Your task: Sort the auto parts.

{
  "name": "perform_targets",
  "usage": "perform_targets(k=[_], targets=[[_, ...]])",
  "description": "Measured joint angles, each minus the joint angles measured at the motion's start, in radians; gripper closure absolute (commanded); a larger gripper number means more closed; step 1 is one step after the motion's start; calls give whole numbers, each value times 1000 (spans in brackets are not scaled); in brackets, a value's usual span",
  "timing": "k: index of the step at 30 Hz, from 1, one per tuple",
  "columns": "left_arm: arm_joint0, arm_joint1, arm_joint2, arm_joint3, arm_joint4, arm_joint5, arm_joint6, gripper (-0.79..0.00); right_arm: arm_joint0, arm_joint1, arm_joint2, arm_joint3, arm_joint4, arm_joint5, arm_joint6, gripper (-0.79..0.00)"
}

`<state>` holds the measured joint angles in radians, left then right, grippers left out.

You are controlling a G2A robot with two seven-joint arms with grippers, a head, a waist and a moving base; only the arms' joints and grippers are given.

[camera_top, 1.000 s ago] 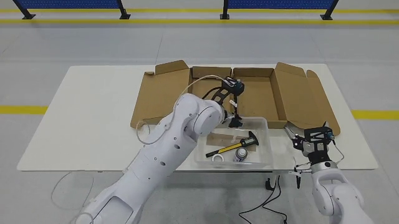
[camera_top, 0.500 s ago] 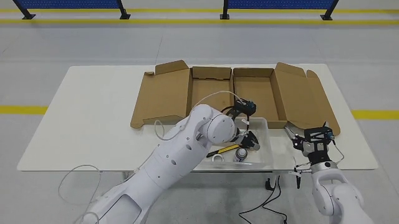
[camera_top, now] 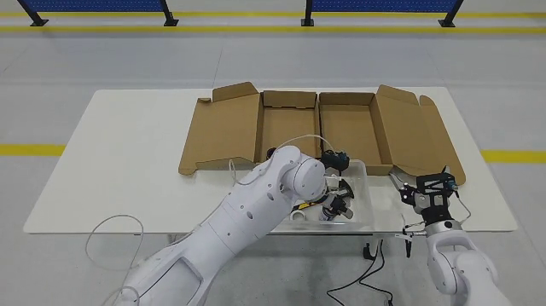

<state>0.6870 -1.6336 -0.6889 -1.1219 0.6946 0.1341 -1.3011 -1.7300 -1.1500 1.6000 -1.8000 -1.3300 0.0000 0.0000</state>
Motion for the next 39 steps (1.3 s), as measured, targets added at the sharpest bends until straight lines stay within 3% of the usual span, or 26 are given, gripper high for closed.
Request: perform_targets(k=[5, 11, 20, 30, 32, 34, 39], targets=[[-12, -8, 10, 47, -9, -3, 10, -785, 0, 0, 0, 0, 0, 0, 0, -785], [-26, -16, 20, 84, -21, -8, 14, -474, 0, 0, 0, 0, 0, 0, 0, -785], [-38, -24, 36, 125, -22, -19, 7, -376, 0, 0, 0, 0, 0, 0, 0, -785], [-53, -35, 47, 165, -26, -22, 16, -342, 0, 0, 0, 0, 0, 0, 0, -785], [-56, -37, 50, 170, -26, -24, 15, -259, 0, 0, 0, 0, 0, 0, 0, -785], [-59, -38, 52, 174, -25, -25, 14, -28, 0, 0, 0, 0, 0, 0, 0, -785], [-69, -39, 53, 173, -8, -21, 16, 0, 0, 0, 0, 0, 0, 0, 0, -785]])
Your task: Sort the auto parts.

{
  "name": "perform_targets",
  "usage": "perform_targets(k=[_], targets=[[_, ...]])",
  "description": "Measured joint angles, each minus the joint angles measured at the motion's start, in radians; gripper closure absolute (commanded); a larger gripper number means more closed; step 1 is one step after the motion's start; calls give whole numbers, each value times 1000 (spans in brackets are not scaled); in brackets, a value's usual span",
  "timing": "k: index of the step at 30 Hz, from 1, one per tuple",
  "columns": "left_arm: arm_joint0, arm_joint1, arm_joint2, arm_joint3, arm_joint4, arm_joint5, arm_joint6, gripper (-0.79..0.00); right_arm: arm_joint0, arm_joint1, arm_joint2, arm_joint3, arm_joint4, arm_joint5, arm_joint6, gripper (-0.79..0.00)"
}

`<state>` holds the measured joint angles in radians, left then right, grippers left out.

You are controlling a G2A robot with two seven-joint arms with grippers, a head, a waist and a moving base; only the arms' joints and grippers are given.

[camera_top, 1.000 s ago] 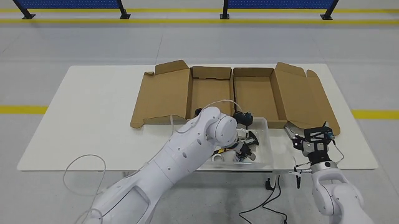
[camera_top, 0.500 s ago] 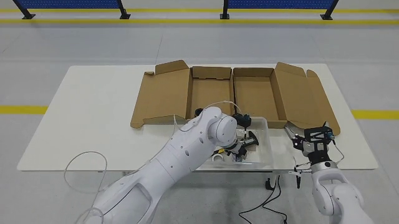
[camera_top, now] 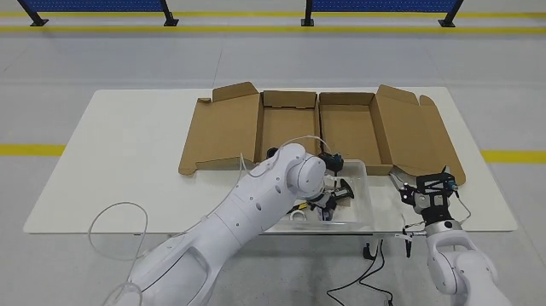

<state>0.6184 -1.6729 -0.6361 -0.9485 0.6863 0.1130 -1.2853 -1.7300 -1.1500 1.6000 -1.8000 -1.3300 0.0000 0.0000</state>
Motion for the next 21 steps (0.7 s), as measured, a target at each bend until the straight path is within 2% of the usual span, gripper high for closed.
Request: perform_targets(k=[13, 21], targets=[[10, 19, -28, -72, 54, 12, -19, 0, 0, 0, 0, 0, 0, 0, 0, -785], [43, 57, -102, -193, 93, 21, -63, 0, 0, 0, 0, 0, 0, 0, 0, -785]])
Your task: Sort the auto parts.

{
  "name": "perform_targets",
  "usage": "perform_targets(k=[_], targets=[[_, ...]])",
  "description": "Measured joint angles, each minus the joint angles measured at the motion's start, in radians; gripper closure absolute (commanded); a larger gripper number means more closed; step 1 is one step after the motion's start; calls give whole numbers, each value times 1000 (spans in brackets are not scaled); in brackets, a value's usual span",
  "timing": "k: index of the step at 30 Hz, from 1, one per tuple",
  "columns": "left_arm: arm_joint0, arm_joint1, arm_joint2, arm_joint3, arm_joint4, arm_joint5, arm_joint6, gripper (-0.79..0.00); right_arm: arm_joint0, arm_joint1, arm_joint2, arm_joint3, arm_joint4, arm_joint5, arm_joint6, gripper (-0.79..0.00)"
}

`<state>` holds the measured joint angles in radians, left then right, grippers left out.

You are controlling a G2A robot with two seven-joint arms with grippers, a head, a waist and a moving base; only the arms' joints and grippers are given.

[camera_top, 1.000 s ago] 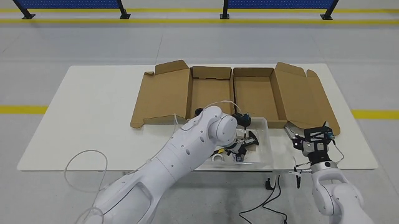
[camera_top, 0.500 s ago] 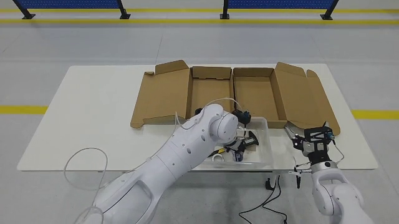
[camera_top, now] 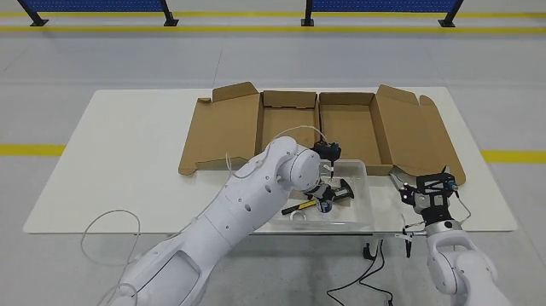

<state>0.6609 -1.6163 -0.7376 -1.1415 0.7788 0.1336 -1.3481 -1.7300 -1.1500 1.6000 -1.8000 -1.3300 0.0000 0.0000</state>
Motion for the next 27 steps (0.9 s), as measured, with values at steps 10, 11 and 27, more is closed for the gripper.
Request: perform_targets(k=[10, 11, 27], targets=[[93, 64, -123, -266, 98, 19, -122, 0, 0, 0, 0, 0, 0, 0, 0, -785], [106, 71, -136, -297, 111, 21, -136, 0, 0, 0, 0, 0, 0, 0, 0, -785], [133, 102, -223, -363, 151, 10, -94, 0, 0, 0, 0, 0, 0, 0, 0, -785]])
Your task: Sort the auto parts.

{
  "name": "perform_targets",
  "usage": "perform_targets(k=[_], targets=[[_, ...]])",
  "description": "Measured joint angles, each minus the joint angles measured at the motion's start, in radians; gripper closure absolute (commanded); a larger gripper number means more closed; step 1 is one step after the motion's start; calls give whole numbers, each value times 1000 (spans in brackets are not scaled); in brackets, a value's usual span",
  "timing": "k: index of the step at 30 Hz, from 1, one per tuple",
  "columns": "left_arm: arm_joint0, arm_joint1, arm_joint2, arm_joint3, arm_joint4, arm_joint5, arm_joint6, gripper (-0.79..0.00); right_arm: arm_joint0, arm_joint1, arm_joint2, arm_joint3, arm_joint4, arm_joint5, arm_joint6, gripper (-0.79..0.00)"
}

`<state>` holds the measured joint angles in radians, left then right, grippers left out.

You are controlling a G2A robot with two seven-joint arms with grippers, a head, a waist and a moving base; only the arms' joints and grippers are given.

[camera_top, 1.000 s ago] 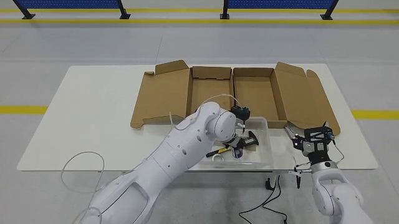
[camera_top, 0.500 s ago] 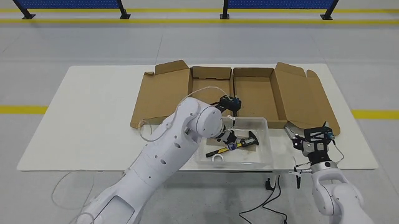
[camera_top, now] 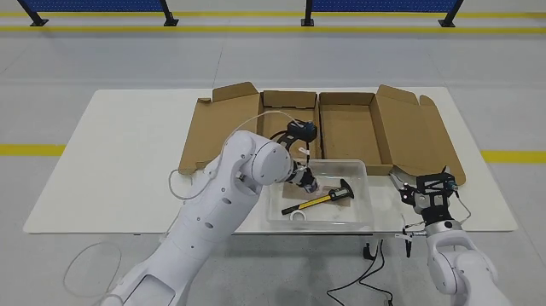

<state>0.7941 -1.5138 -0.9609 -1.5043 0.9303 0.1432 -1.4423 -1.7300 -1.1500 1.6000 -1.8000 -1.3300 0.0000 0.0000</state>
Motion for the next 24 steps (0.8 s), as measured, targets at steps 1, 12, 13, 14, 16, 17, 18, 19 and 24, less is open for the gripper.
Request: perform_targets(k=[1, 12, 13, 14, 16, 17, 18, 19, 24], targets=[[-12, 0, -3, 17, 1, -4, 14, 0, 0, 0, 0, 0, 0, 0, 0, -785], [-161, -20, 17, 226, -19, -25, 131, 0, 0, 0, 0, 0, 0, 0, 0, -785], [-177, -24, 20, 250, -22, -25, 148, 0, 0, 0, 0, 0, 0, 0, 0, -785], [-188, -26, 23, 269, -23, -25, 160, 0, 0, 0, 0, 0, 0, 0, 0, -785], [-212, -31, 31, 309, -26, -26, 183, 0, 0, 0, 0, 0, 0, 0, 0, -785], [-227, -35, 38, 336, -28, -27, 198, 0, 0, 0, 0, 0, 0, 0, 0, -785], [-239, -39, 43, 356, -30, -27, 210, 0, 0, 0, 0, 0, 0, 0, 0, -785], [-250, -42, 49, 378, -32, -27, 223, 0, 0, 0, 0, 0, 0, 0, 0, -785], [-313, -67, 109, 521, 11, -13, 294, 0, 0, 0, 0, 0, 0, 0, 0, -785]])
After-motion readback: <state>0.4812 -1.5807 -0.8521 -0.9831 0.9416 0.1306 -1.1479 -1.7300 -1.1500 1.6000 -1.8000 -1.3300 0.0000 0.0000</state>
